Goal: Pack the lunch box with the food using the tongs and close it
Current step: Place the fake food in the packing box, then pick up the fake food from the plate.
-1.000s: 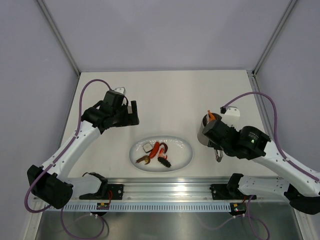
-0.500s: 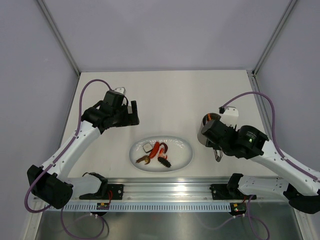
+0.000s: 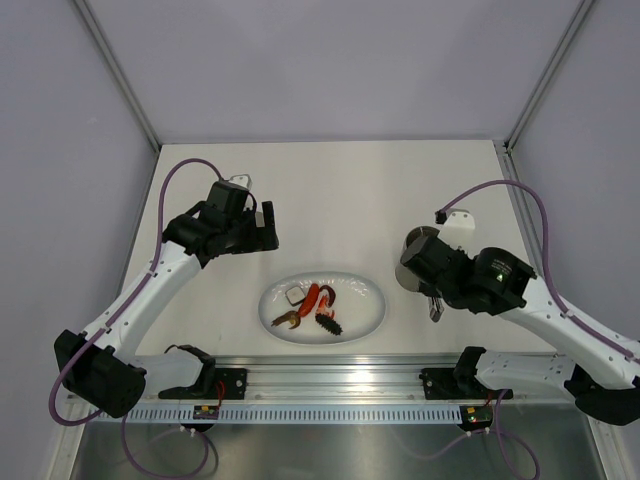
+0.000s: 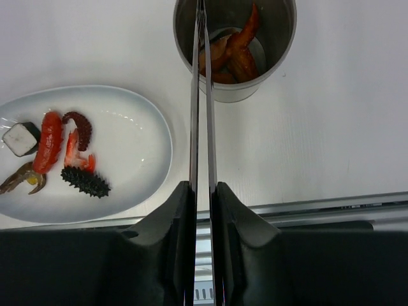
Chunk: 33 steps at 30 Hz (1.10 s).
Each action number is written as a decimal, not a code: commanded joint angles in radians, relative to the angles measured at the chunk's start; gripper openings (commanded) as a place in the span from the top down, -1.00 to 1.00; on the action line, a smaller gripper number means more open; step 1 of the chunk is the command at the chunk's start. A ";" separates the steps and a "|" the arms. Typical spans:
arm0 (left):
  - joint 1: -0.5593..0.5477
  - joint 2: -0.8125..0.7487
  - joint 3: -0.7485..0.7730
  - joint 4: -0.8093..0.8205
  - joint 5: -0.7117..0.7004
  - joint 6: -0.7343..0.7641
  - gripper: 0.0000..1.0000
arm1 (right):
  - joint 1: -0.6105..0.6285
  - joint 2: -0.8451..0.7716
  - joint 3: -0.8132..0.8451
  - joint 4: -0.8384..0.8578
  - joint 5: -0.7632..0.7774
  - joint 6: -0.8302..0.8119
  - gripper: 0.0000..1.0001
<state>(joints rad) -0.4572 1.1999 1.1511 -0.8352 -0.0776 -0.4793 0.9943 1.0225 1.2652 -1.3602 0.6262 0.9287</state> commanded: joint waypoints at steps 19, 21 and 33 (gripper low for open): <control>-0.003 -0.008 0.025 0.010 -0.028 0.018 -0.98 | 0.102 0.139 0.168 0.033 -0.233 -0.384 0.66; -0.003 -0.008 0.032 0.008 -0.039 0.022 -0.98 | 0.125 0.156 0.149 0.053 -0.244 -0.392 0.64; -0.001 0.018 0.091 -0.018 -0.051 0.042 -0.98 | 0.280 0.205 0.043 0.161 -0.372 -0.386 0.46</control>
<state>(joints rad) -0.4572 1.2137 1.1923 -0.8661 -0.1127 -0.4583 1.2312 1.2140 1.3174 -1.2556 0.2996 0.5594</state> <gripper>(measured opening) 0.988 0.281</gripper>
